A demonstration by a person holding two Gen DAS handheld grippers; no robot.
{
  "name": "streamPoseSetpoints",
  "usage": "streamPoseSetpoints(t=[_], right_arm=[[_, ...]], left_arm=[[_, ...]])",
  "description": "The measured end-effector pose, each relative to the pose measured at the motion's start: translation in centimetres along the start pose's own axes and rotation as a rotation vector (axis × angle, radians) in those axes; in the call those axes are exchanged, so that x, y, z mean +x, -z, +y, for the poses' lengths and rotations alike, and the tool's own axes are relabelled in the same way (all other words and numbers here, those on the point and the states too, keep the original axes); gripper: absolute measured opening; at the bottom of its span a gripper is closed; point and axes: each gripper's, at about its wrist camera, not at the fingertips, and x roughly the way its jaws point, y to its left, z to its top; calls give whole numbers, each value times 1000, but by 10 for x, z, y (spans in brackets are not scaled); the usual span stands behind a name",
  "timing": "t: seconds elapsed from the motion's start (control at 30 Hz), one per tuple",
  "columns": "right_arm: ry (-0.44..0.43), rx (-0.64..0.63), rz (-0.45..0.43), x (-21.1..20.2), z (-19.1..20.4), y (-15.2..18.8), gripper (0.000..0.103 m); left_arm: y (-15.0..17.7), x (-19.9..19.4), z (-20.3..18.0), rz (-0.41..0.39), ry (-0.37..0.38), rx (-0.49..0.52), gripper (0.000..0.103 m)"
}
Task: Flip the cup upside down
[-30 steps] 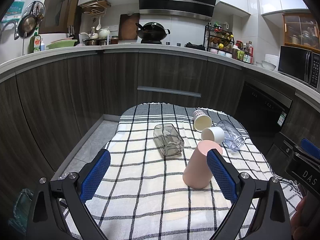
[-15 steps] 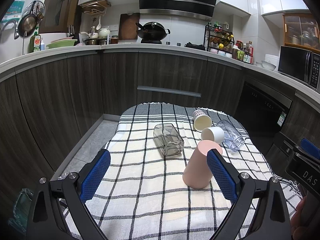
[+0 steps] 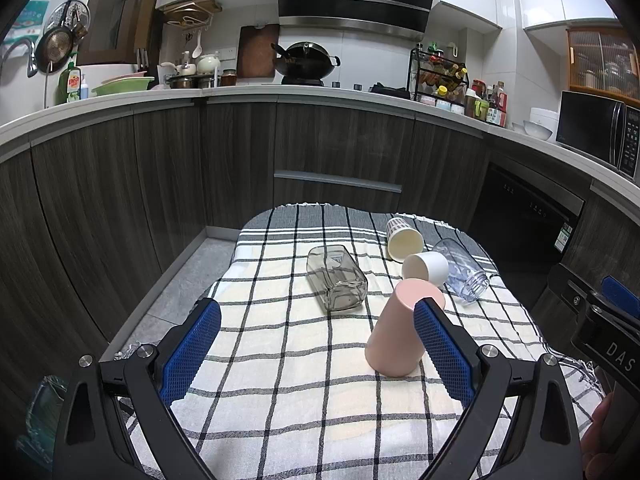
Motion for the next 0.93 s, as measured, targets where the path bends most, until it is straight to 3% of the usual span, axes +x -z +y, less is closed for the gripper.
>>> streamPoseSetpoints(t=[0.93], right_arm=[[0, -2, 0, 0, 0, 0, 101]], left_arm=[[3, 5, -3, 15, -21, 3, 99]])
